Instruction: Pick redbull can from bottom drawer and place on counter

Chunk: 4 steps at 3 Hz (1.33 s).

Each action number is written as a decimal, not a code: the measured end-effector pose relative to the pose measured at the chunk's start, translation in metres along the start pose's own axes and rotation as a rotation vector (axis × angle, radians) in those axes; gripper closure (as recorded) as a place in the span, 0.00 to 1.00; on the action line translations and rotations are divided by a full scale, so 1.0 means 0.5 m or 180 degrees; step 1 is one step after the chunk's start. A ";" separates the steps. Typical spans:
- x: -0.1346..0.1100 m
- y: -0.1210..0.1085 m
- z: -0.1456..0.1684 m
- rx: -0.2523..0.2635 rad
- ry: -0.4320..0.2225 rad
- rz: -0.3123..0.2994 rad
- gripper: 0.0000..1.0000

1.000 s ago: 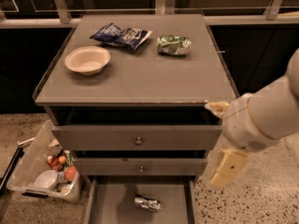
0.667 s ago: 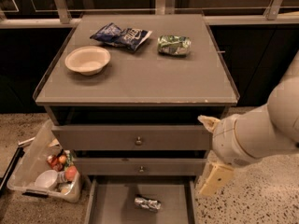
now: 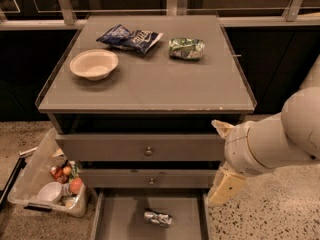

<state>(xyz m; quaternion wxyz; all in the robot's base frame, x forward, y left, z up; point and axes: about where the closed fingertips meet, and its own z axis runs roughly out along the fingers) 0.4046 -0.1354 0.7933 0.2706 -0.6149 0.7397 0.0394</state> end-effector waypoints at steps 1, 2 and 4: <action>0.021 0.019 0.078 -0.0091 -0.0085 0.0099 0.00; 0.053 0.039 0.185 -0.0097 -0.0194 0.0108 0.00; 0.126 0.063 0.387 -0.0194 -0.0597 0.0188 0.00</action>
Offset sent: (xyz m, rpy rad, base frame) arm 0.0302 0.0272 -0.1678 0.1181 -0.0081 -0.0002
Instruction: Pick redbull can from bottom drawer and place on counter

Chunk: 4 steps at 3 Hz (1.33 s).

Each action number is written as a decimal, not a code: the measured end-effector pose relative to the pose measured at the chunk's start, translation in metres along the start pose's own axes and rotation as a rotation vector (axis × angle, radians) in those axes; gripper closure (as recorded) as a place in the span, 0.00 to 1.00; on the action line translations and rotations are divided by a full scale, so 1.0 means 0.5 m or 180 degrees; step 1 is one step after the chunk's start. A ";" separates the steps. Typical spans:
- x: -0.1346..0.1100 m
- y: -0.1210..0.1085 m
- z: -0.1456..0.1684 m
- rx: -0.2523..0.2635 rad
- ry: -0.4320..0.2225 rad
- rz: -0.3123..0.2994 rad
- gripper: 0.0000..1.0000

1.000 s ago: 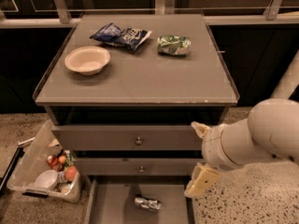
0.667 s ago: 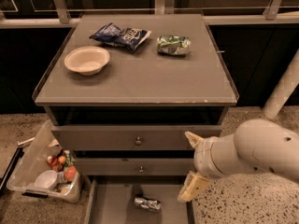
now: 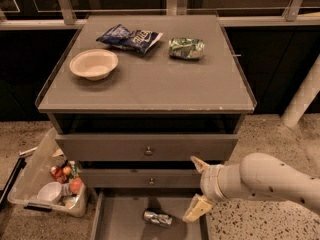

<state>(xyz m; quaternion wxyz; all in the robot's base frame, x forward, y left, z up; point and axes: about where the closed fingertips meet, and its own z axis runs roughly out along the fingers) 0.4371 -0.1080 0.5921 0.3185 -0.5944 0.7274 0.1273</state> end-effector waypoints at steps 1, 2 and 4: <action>0.063 0.023 0.093 -0.0188 -0.0165 0.0110 0.00; 0.065 0.038 0.112 -0.0231 -0.0150 0.0103 0.00; 0.133 0.057 0.236 -0.0230 -0.0485 0.0043 0.00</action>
Offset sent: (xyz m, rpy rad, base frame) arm 0.0034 0.0011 -0.0383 0.0416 0.0270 0.0138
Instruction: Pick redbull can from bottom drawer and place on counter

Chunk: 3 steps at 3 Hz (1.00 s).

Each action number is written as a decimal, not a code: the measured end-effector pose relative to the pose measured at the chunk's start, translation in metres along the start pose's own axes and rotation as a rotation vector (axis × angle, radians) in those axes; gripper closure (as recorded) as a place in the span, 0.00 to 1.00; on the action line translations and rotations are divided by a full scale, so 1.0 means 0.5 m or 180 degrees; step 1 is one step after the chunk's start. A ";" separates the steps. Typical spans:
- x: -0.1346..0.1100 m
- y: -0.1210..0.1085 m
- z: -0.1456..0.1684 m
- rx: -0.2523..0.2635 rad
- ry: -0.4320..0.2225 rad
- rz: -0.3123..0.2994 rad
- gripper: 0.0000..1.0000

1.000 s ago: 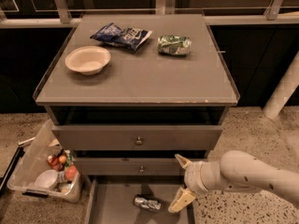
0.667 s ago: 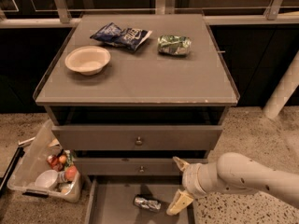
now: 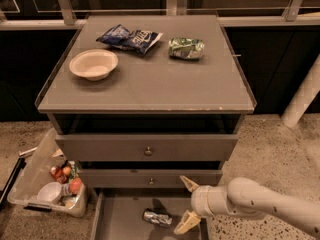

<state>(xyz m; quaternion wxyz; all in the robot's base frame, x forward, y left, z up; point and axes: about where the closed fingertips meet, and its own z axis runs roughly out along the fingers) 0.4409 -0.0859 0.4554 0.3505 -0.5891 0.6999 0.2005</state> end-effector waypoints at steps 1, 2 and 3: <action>0.064 0.000 0.066 -0.0054 -0.0255 0.0063 0.00; 0.136 0.007 0.124 -0.0077 -0.0421 0.0202 0.00; 0.200 0.028 0.187 -0.0112 -0.0495 0.0386 0.00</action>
Offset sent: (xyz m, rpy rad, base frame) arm 0.0106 -0.0113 -0.1487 0.2200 0.0603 -0.0357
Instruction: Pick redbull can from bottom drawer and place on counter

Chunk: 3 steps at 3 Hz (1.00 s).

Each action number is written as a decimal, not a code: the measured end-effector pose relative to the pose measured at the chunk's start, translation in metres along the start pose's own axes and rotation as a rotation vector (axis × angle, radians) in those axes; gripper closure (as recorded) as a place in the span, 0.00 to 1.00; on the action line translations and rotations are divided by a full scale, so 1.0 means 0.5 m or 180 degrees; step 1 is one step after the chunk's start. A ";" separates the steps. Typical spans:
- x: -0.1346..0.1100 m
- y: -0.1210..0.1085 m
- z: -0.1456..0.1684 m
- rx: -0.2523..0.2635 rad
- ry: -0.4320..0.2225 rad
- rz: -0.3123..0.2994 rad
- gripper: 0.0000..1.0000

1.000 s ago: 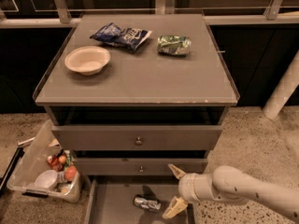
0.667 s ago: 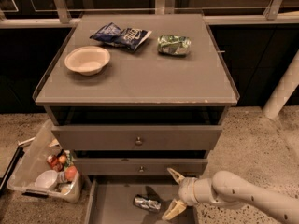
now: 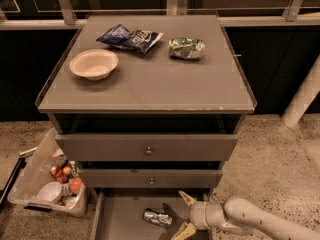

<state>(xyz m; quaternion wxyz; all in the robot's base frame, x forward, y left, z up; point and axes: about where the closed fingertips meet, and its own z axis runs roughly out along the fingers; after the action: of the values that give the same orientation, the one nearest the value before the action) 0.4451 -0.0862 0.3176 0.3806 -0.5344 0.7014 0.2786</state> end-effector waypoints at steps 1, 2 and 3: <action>0.000 0.000 0.000 0.0000 0.0001 0.0001 0.00; 0.021 0.002 0.031 0.0033 0.0099 0.0083 0.00; 0.056 -0.001 0.097 0.0080 0.0191 0.0124 0.00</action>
Offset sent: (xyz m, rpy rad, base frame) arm 0.0042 0.0130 -0.0426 -0.0664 0.0584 -0.0659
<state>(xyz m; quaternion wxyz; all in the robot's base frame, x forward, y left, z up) 0.4531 -0.0626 0.2675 0.3607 -0.5239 0.7262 0.2610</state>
